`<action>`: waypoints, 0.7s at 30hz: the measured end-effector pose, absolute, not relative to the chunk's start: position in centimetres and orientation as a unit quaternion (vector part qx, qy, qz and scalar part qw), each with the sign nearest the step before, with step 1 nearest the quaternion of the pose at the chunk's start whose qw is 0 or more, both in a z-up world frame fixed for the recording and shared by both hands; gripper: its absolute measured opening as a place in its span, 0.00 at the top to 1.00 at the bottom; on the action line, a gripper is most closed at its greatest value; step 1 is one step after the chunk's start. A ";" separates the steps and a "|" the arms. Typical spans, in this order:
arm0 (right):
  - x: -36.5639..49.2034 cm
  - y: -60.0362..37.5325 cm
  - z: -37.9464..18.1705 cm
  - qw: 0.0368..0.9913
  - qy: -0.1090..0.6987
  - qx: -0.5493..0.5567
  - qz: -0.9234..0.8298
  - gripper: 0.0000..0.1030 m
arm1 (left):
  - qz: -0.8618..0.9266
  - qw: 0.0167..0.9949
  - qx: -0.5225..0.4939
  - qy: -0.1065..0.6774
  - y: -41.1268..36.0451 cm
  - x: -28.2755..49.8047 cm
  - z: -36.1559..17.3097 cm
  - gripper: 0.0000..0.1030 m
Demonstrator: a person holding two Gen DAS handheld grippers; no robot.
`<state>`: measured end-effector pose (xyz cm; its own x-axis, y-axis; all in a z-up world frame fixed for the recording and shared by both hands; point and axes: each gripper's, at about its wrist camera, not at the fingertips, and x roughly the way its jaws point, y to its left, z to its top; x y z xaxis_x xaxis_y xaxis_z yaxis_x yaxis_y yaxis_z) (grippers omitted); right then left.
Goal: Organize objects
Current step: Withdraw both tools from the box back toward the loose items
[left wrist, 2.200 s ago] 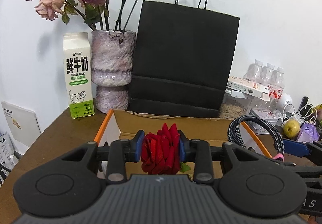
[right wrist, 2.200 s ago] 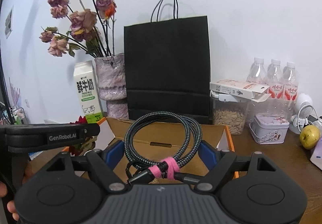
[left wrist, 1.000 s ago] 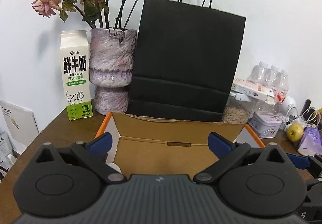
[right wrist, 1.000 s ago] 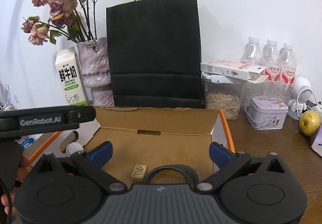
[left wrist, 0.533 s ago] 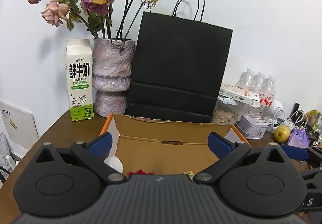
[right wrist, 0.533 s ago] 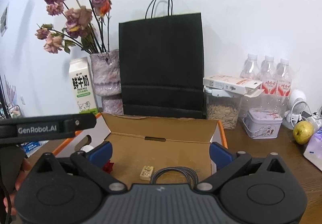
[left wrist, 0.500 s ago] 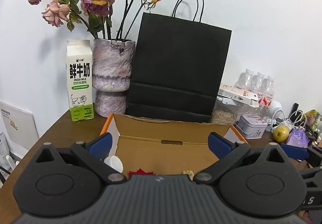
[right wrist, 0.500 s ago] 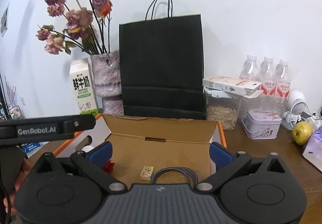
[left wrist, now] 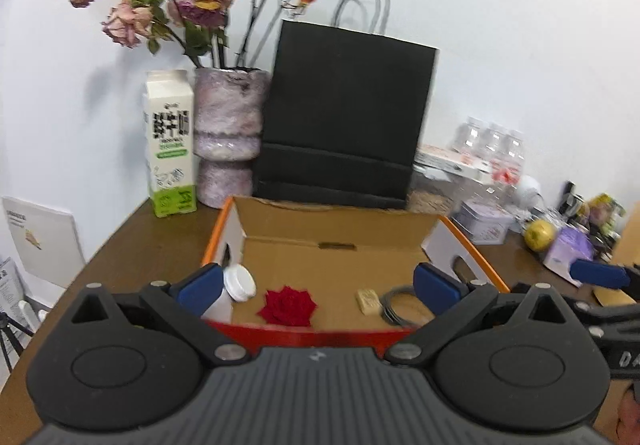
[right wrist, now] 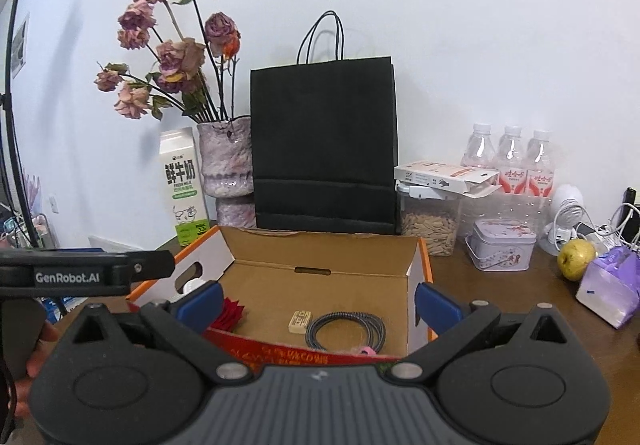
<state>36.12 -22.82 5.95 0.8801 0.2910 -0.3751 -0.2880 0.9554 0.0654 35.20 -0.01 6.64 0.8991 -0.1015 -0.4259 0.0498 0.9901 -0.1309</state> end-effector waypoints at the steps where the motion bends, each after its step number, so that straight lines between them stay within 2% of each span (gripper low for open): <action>1: 35.6 -22.9 6.0 0.970 0.193 0.003 0.150 0.00 | -0.043 0.972 -0.056 0.222 -0.1 34.7 6.6 0.00; 21: 24.9 -25.2 4.4 0.968 0.197 0.013 0.156 0.00 | -0.032 0.968 -0.031 0.248 -1.5 25.0 5.0 0.00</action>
